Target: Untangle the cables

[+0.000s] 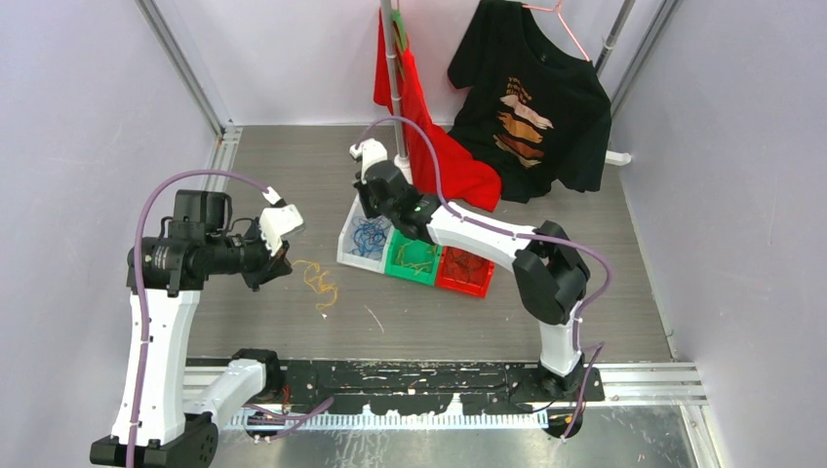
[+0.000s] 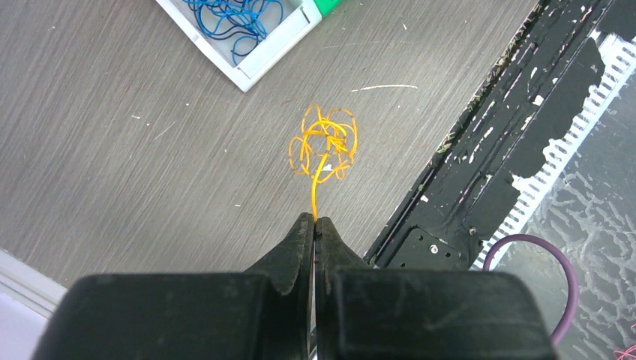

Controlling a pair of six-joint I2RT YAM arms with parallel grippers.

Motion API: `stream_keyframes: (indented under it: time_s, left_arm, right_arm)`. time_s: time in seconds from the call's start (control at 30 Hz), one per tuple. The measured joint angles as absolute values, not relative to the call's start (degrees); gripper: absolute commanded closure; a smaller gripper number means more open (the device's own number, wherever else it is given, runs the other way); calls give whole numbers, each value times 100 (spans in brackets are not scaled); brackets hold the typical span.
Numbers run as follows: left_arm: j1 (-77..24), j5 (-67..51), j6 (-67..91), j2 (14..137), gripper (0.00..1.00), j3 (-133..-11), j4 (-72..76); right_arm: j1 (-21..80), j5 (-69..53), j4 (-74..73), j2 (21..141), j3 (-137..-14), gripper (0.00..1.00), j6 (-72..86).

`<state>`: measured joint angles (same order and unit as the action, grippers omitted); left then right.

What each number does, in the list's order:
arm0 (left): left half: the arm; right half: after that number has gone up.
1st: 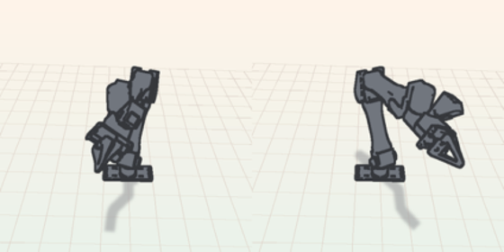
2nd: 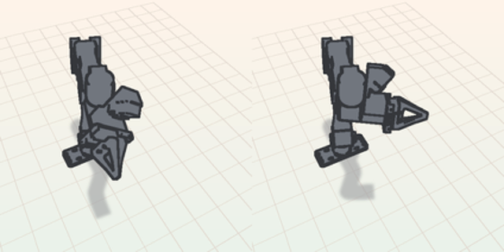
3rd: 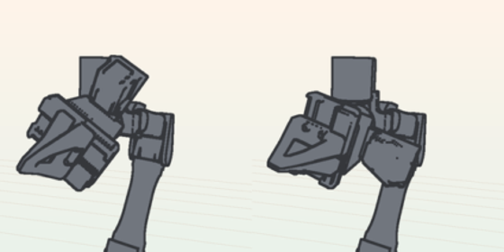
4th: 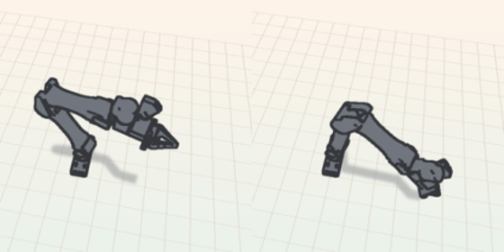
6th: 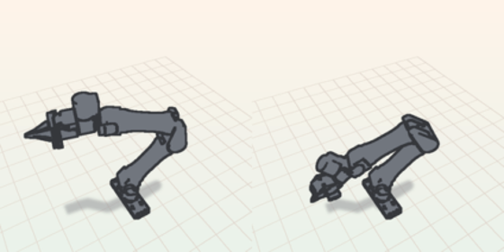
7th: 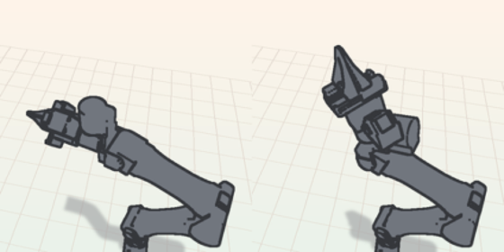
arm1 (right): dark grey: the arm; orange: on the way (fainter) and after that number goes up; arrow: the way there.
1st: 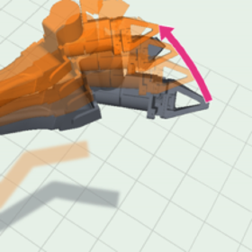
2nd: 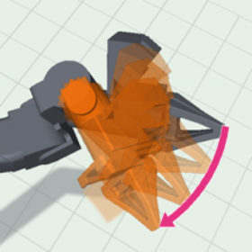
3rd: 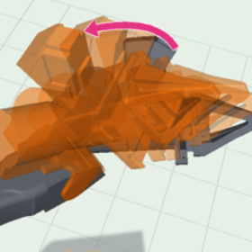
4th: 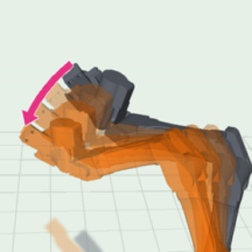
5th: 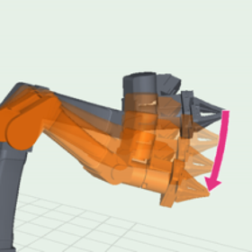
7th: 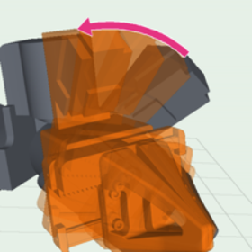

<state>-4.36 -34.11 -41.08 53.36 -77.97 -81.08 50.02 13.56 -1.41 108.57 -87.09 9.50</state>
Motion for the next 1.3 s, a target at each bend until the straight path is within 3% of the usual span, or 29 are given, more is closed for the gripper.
stream_keyframes:
  time_s: [0.3,0.4,0.5,0.93,1.3]
  left_arm:
    - [-436,-3411,-4093,5339,100,-7795,-8106]
    - [-436,-3413,-4091,5339,100,-7795,-8106]
    - [-436,-3417,-4091,5339,100,-7795,-8101]
    - [-436,-3715,-3940,5599,100,-7795,-8088]
    - [-517,-3820,-3841,5830,100,-7797,-8055]
  right_arm:
    - [5002,1264,-550,11439,-8552,97,1149]
    - [5002,1267,-624,11616,-8573,67,1208]
    - [4974,1271,-738,11732,-8595,59,1267]
    - [4845,1142,-788,11067,-8731,43,1177]
    - [4622,862,-878,10737,-8803,44,1345]
